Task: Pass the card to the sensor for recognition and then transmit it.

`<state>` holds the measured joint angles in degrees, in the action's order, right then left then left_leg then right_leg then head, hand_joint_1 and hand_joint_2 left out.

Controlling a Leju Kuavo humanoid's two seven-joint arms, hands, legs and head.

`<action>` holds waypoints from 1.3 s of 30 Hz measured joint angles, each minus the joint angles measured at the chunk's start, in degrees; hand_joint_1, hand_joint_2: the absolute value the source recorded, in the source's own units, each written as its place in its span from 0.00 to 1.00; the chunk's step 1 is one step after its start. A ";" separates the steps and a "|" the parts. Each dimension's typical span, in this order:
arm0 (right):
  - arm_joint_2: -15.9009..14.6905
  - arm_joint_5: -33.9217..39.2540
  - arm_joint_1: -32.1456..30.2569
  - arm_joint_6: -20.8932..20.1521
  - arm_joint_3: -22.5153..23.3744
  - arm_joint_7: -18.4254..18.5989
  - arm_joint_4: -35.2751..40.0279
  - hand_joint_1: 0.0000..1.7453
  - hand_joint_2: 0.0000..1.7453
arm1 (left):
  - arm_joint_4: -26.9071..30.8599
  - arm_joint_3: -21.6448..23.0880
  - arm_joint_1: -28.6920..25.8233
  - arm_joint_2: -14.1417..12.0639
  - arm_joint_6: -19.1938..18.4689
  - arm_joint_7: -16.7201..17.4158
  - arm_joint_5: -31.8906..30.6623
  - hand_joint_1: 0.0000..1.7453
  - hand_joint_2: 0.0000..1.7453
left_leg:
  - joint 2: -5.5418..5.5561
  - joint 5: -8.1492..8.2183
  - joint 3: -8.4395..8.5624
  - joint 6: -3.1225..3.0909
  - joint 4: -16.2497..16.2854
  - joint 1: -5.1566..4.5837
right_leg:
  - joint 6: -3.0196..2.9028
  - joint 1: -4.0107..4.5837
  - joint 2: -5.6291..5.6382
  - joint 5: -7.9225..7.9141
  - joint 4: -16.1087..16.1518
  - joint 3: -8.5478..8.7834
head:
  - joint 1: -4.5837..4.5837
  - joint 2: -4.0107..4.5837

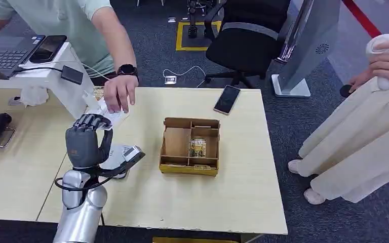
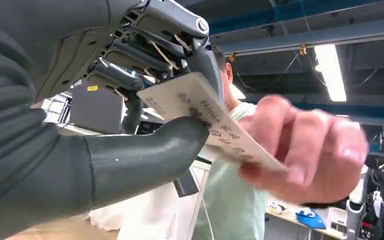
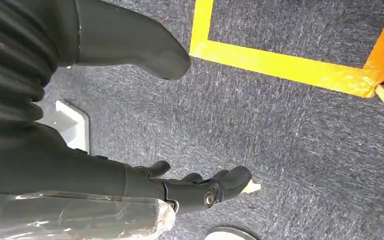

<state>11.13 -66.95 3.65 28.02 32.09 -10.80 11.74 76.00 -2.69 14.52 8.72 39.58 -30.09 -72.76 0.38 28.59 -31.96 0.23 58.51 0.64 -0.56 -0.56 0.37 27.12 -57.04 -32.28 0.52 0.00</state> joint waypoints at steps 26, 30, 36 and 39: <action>0.00 -0.02 0.01 -0.02 -0.48 0.46 0.00 0.00 1.00 | -0.39 -0.02 -0.01 0.48 0.00 -0.79 1.29 1.00 1.00 | 0.00 0.00 0.00 0.00 0.00 0.00 | 0.00 0.00 0.00 0.00 0.00 0.00 | -0.02 0.00; 0.00 0.00 0.03 -0.09 -0.50 0.52 0.00 0.00 1.00 | -1.95 0.31 0.08 0.09 0.00 3.11 1.64 1.00 1.00 | 0.00 0.00 0.01 0.00 0.00 0.00 | 0.00 0.00 0.00 0.00 0.00 0.00 | 0.00 0.00; 0.00 0.09 0.03 -0.13 -0.57 0.52 0.00 0.00 1.00 | -5.38 4.18 0.55 -2.56 0.00 8.00 4.98 1.00 1.00 | -0.01 0.00 0.00 0.00 0.00 0.00 | 0.00 0.00 0.00 0.00 0.00 0.00 | -0.02 0.00; 0.00 0.09 0.02 -0.15 -0.59 0.53 0.00 0.00 1.00 | -6.41 4.98 0.75 -3.26 0.00 8.02 5.09 1.00 1.00 | -0.01 0.00 0.00 0.00 0.00 0.00 | 0.00 0.00 0.01 0.00 0.00 0.00 | 0.00 0.00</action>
<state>11.13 -66.86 3.67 27.87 31.50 -10.27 11.74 69.59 2.30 15.27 5.46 39.58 -22.08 -67.67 0.38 28.59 -31.96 0.23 58.51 0.64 -0.56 -0.55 0.38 27.12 -57.04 -32.29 0.52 0.00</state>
